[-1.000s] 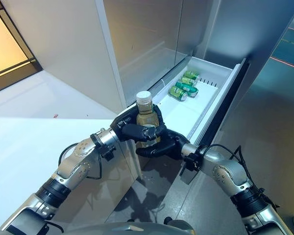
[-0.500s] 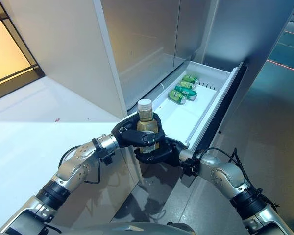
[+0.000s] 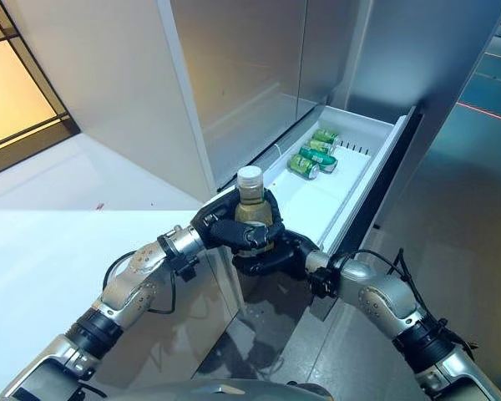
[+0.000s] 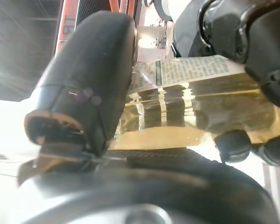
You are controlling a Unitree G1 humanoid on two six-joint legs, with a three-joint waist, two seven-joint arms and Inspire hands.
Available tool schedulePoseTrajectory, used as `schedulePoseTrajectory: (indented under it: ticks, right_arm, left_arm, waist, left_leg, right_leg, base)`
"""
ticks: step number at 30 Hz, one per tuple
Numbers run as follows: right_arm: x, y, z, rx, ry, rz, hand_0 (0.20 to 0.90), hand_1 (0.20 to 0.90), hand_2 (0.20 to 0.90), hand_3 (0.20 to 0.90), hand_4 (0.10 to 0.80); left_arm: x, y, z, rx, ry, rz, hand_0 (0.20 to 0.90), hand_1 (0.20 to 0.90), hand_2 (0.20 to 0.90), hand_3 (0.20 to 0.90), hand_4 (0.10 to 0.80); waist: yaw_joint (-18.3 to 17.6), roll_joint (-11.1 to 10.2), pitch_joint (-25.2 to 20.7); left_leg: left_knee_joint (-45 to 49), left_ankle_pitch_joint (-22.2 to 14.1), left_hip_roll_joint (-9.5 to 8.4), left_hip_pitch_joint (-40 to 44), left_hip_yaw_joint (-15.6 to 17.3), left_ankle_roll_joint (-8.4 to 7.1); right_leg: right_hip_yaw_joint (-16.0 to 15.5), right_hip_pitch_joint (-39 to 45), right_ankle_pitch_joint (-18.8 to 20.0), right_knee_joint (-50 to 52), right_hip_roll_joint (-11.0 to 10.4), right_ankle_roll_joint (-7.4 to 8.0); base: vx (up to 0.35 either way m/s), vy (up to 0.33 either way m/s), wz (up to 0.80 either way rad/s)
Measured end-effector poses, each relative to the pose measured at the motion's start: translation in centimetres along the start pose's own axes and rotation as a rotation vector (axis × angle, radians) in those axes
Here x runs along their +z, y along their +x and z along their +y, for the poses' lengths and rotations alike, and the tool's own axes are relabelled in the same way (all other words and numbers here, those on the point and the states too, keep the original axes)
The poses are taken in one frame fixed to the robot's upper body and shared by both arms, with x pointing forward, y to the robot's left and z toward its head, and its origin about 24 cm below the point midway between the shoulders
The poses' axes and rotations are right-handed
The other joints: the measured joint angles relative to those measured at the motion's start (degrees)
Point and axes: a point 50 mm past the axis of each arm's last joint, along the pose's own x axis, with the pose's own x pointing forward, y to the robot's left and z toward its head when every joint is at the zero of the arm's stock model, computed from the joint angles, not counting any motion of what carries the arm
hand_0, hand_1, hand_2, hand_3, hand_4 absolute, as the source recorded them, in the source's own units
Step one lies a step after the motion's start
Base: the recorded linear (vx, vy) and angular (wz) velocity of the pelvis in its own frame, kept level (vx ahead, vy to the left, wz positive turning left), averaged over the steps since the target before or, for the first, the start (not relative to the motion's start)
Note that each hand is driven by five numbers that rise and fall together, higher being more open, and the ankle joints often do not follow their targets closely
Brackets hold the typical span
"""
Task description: Put drinks into fridge and close the fridge
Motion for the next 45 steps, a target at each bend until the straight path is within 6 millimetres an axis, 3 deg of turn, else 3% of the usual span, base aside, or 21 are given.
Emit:
schedulePoseTrajectory:
  ticks: [11,15,21,26,30,35,38,45]
  right_arm:
    - [5.1,0.2,-0.6,-0.111,-0.035,-0.224,0.300,0.300,0.300,0.200,0.100]
    - [7.8,-1.1,-2.6,-0.256,-0.043,-0.355,0.300,0.300,0.300,0.200,0.100]
    - [9.9,-1.6,-4.1,-0.398,-0.161,-0.422,0.300,0.300,0.300,0.200,0.100]
    - [11.4,-3.5,-8.0,-0.631,-0.256,-0.396,0.300,0.300,0.300,0.200,0.100]
    - [12.6,-5.3,-11.2,-0.787,-0.268,-0.362,0.300,0.300,0.300,0.200,0.100]
    - [13.4,-7.0,-14.5,-0.926,-0.215,-0.314,0.300,0.300,0.300,0.200,0.100]
    - [13.2,-8.1,-16.7,-1.008,-0.165,-0.271,0.300,0.300,0.300,0.200,0.100]
    - [10.8,-9.4,-19.0,-1.126,-0.174,-0.105,0.300,0.300,0.300,0.200,0.100]
  left_arm:
    - [3.7,1.2,-0.1,0.136,0.101,-0.231,0.900,0.900,0.900,0.900,0.800]
    - [5.0,1.4,-0.7,0.149,0.123,-0.309,0.900,0.900,0.900,0.900,0.800]
    - [5.5,1.7,-0.8,0.176,0.115,-0.344,0.900,0.900,0.900,0.900,0.800]
    - [5.0,2.0,-1.2,0.121,-0.030,-0.321,0.900,0.900,0.900,0.900,0.800]
    - [3.0,2.2,-2.0,0.027,-0.300,-0.220,0.900,0.900,0.900,0.900,0.800]
    - [-2.9,1.0,-4.8,-0.075,-0.620,0.038,0.900,0.900,0.900,0.900,0.800]
    - [-6.9,-1.4,-6.8,-0.077,-0.829,0.206,0.900,0.900,0.900,0.900,0.800]
    - [-11.5,-6.0,-7.6,0.037,-0.967,0.415,0.900,0.900,0.900,0.900,0.800]
  waist:
    - [0.55,-0.78,0.56]
    - [1.50,-1.31,1.41]
    - [1.14,-1.38,2.28]
    - [2.47,-1.29,2.67]
    - [3.10,-0.99,3.79]
    - [3.62,0.05,4.52]
    - [4.83,0.49,4.76]
    - [8.96,0.64,4.93]
  left_leg:
    - [0.00,0.05,-0.03,-0.69,-1.77,-0.18]
    - [0.01,0.05,-0.18,-0.91,-2.16,-0.17]
    - [0.02,0.11,-0.11,-0.91,-2.53,-0.25]
    - [0.02,0.17,-0.18,-1.01,-3.16,-0.29]
    - [0.02,0.36,-0.35,-1.22,-4.55,-0.23]
    - [0.03,0.93,-0.80,-1.97,-6.89,-0.05]
    - [0.02,1.40,-1.05,-2.70,-8.47,0.00]
    - [0.02,2.76,-1.07,-4.50,-11.45,-0.51]
  right_leg:
    - [-1.49,0.76,0.12,-1.17,0.11,-0.18]
    - [-1.97,0.75,0.11,-1.18,0.14,-0.17]
    - [-2.46,0.86,0.11,-1.19,0.21,-0.17]
    - [-2.85,1.06,0.10,-1.19,0.19,-0.17]
    - [-4.28,1.60,0.08,-1.18,0.16,-0.17]
    - [-6.23,1.78,-0.11,-1.20,-0.07,0.00]
    - [-7.89,1.83,-0.30,-1.20,-0.25,0.05]
    - [-10.96,1.48,-0.77,-1.21,-0.01,-0.25]
  base:
    - [0.003,-0.013,0.09]
    - [0.014,-0.015,0.05]
    - [0.015,-0.004,0.01]
    - [0.021,-0.011,0.06]
    - [0.022,-0.004,0.18]
    - [0.037,-0.003,0.26]
    - [0.028,-0.014,0.26]
    - [-0.004,-0.032,0.28]
